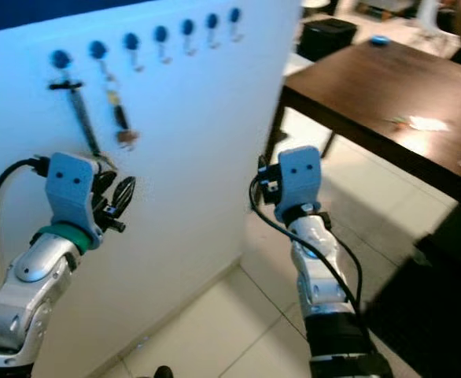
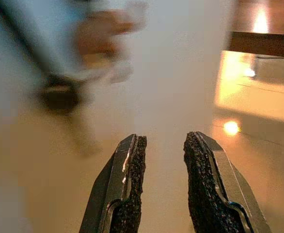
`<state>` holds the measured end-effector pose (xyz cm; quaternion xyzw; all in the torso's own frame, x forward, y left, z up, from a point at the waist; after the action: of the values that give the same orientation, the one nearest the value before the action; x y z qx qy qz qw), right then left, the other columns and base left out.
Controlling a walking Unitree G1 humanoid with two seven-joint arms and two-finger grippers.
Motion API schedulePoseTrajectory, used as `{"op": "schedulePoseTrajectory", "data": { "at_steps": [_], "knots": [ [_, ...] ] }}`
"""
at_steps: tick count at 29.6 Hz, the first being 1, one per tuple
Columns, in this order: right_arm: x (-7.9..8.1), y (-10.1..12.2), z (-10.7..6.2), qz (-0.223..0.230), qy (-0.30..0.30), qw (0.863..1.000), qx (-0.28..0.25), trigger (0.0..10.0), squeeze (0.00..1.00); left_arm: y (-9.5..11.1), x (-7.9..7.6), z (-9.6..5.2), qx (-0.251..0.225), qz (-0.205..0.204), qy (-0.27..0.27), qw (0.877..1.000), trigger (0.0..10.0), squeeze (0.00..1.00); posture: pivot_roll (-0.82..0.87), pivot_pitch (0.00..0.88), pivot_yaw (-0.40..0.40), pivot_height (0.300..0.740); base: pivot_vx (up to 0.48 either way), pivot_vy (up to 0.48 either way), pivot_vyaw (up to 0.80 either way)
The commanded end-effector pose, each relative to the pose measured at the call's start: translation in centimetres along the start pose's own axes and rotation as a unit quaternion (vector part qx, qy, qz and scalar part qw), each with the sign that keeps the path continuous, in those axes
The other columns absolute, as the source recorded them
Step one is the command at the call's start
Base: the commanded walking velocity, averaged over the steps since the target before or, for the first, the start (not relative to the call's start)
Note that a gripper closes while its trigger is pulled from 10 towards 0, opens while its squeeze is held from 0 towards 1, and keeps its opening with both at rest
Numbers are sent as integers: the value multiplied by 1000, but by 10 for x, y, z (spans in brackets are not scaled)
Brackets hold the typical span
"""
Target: Hang keys on a hook
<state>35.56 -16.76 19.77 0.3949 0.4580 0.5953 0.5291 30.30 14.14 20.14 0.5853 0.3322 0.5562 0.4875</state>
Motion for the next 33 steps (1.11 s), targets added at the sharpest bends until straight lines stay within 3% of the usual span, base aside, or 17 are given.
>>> {"op": "schedulePoseTrajectory", "data": {
  "at_steps": [1,16,18,22,24,33],
  "knots": [
    [-1,-3,0,4,-1,1000,6,10000,0,0,-2,-4,3,3,-14,1000,10000,0,-40,63,76,740,0,0,-800],
    [0,-4,1,4,3,1000,7,10000,0,-7,1,-14,23,37,-26,999,10000,0,-39,67,79,740,0,0,-800],
    [0,-4,1,5,3,1000,7,10000,0,-9,14,-13,39,17,1,999,10000,0,-36,68,80,740,0,0,-800],
    [1,-4,2,6,4,1000,7,10000,0,-6,24,-11,43,-14,36,998,10000,0,-32,68,79,740,0,0,-800],
    [3,-4,3,9,7,1000,6,10000,0,-2,26,-10,31,5,31,999,10000,0,-30,68,77,740,0,0,-800],
    [5,-4,4,11,11,1000,6,10000,0,12,21,-7,-5,21,16,1000,10000,0,-31,69,76,740,0,0,-800]
  ]
}}
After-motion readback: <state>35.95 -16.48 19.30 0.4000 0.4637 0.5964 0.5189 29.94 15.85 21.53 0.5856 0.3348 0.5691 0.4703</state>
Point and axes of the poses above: a point about 5 cm out from each wrist's last joint towards the gripper, its own z axis pointing out of the wrist towards the gripper, its own y axis along the axis of the wrist's last joint, x = y × z, the point moved 1 cm from there along z, pointing out of the wrist towards the gripper, and after that the axes turned 12 degrees about z, right-handed, at the moved point
